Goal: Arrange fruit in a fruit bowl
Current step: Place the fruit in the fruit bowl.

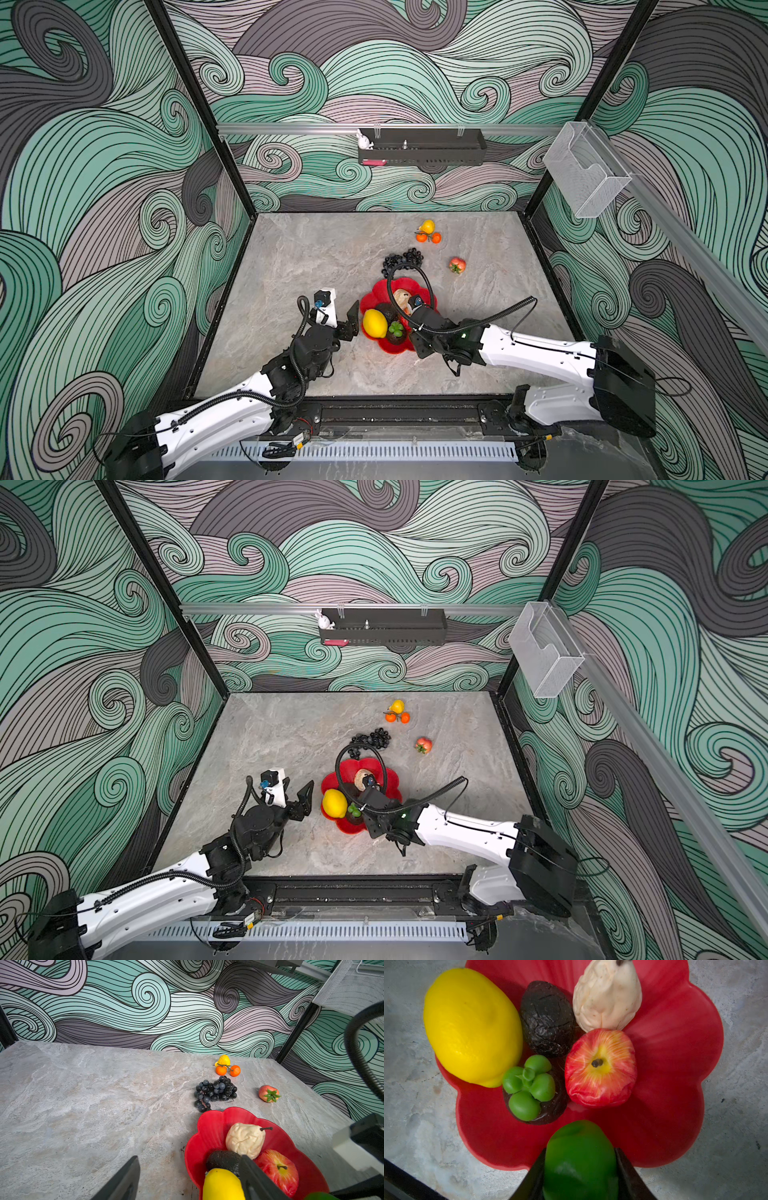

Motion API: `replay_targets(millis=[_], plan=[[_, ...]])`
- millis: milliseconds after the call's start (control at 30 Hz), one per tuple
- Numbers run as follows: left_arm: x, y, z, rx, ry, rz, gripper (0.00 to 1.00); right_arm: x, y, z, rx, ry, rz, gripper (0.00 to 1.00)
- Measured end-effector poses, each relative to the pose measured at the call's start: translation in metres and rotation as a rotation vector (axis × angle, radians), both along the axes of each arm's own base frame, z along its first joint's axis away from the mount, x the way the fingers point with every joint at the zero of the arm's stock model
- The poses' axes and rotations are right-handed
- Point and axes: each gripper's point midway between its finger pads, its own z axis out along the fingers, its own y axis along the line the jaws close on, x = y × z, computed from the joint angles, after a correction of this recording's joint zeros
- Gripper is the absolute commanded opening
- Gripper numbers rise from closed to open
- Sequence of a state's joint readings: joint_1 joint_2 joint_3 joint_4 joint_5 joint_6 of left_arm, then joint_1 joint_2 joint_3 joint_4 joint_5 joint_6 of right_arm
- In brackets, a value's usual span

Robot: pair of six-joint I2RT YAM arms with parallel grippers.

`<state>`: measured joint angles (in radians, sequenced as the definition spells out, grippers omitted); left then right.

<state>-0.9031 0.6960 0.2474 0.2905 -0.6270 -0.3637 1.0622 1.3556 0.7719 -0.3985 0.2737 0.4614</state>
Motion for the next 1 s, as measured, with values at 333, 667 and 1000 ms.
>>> replay_targets(millis=[333,667,1000], plan=[[0.000,0.003,-0.002,-0.010,0.005,0.007,0.77,0.000,0.006,-0.007,-0.055,-0.020,0.022,0.52],[0.001,0.005,-0.001,-0.024,0.004,0.017,0.77,-0.002,0.012,-0.004,-0.051,-0.024,0.035,0.61],[0.003,0.007,-0.001,-0.031,0.007,0.026,0.77,-0.001,0.013,-0.002,-0.049,-0.025,0.034,0.69]])
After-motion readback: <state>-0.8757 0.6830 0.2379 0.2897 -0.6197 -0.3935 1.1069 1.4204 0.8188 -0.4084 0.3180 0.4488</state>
